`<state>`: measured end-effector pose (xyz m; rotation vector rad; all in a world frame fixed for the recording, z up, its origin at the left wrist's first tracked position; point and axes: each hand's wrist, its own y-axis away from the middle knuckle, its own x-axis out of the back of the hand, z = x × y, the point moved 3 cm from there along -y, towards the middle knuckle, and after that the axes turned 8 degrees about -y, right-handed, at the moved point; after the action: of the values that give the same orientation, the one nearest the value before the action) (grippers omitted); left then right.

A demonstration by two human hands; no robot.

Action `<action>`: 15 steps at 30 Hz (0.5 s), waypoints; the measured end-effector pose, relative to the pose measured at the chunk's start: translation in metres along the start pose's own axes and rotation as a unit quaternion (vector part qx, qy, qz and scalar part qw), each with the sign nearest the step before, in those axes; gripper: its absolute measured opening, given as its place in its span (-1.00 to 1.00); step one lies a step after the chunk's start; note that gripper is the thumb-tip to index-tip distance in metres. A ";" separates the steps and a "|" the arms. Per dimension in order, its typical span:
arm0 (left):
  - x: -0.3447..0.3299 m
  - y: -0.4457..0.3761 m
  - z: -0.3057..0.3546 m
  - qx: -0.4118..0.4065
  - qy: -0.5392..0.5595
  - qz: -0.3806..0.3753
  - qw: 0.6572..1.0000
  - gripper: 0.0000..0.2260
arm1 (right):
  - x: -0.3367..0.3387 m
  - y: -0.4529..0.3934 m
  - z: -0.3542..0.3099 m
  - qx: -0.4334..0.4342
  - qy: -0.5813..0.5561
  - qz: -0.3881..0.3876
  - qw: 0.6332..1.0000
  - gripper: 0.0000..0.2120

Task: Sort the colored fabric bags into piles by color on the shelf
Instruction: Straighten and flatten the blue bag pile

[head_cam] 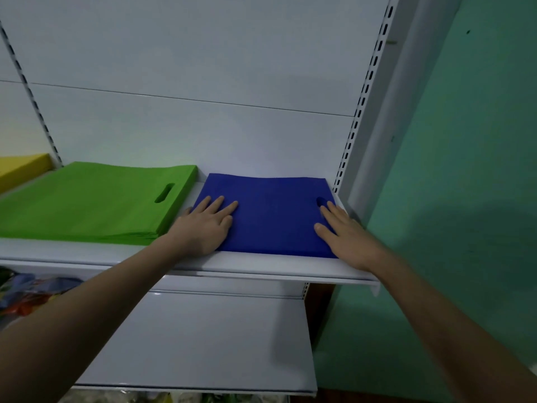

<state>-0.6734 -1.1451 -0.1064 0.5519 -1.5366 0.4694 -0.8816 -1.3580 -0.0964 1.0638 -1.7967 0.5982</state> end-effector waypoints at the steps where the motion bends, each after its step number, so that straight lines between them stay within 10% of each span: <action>1: 0.000 0.000 0.001 0.003 0.002 0.000 1.000 -0.53 | 0.000 0.000 0.000 0.000 0.002 0.000 1.000 -0.38; 8: 0.001 -0.006 -0.005 -0.012 -0.008 -0.045 0.999 -0.41 | 0.001 0.005 -0.004 0.004 -0.011 0.011 1.000 -0.40; 15: 0.044 0.010 -0.003 -0.001 0.267 -0.017 0.964 -0.56 | 0.025 0.008 -0.023 -0.006 -0.079 0.014 0.997 -0.15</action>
<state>-0.6770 -1.1377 -0.0624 0.4052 -1.0103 0.5385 -0.8826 -1.3470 -0.0638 1.1049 -1.9538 0.5319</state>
